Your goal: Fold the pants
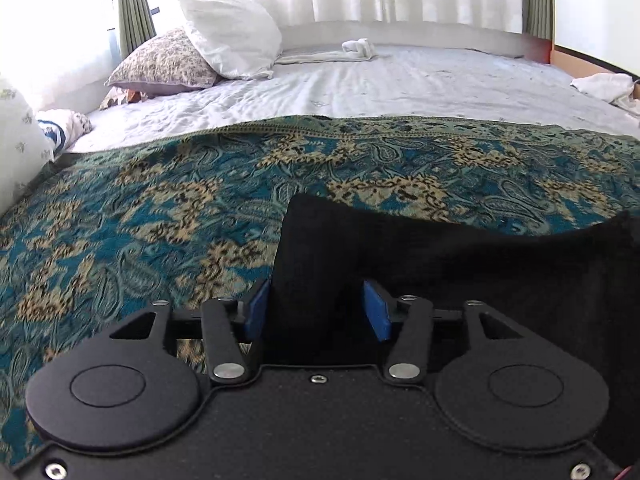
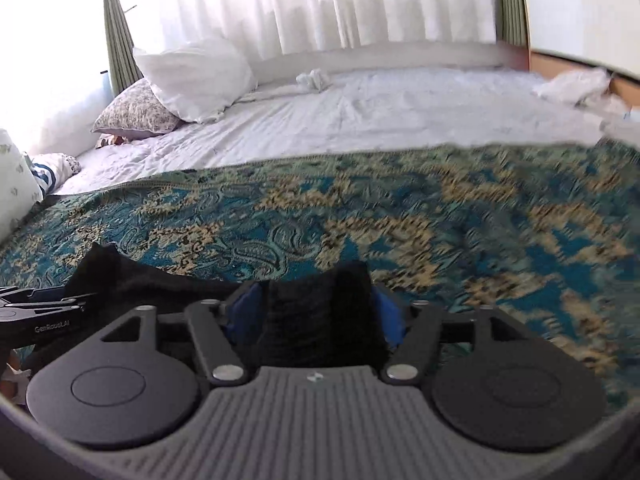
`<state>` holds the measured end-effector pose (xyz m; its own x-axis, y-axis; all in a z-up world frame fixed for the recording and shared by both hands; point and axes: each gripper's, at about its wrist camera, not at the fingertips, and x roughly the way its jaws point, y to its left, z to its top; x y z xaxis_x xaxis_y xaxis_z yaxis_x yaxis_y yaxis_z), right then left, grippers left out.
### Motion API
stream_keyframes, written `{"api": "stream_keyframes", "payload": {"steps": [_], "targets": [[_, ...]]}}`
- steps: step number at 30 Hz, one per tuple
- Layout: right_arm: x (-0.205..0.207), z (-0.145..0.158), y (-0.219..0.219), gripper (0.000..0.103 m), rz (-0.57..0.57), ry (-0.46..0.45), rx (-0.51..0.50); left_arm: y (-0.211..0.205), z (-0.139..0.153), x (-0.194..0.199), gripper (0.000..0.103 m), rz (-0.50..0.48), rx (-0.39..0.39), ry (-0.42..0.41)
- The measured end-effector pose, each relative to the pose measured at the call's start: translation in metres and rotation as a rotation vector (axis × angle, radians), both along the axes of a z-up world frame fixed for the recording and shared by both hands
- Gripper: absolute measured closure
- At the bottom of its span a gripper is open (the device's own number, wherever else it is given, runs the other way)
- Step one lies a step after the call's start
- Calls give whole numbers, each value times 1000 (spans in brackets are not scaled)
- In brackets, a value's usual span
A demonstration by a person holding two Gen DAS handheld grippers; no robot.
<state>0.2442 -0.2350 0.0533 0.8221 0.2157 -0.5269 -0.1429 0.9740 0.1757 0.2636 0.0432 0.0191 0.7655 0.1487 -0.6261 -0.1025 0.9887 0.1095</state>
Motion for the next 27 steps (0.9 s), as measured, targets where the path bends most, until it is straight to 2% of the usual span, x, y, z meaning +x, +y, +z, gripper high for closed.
{"api": "stream_keyframes", "payload": {"steps": [4,6,10,14,20,24,27], "targets": [[-29,17,-1,14,-6,-65,-24,2,13,-31,39,-12,-28,-20],[-44,22,1,13,-6,-90,-27,2,21,-52,35,-20,-48,-39],[-79,17,13,13,18,-112,-21,-1,29,-92,32,-25,-96,-63],[-115,2,29,13,-13,-114,-50,-4,23,-130,31,-21,-125,-55],[-153,-27,39,13,-49,-79,-81,-9,1,-166,26,-19,-83,-26],[-164,-42,43,13,-63,-73,-155,-14,-7,-178,23,-15,-42,-52],[-166,-47,45,8,-73,-75,-195,-16,-9,-179,20,-14,-32,-55]]}}
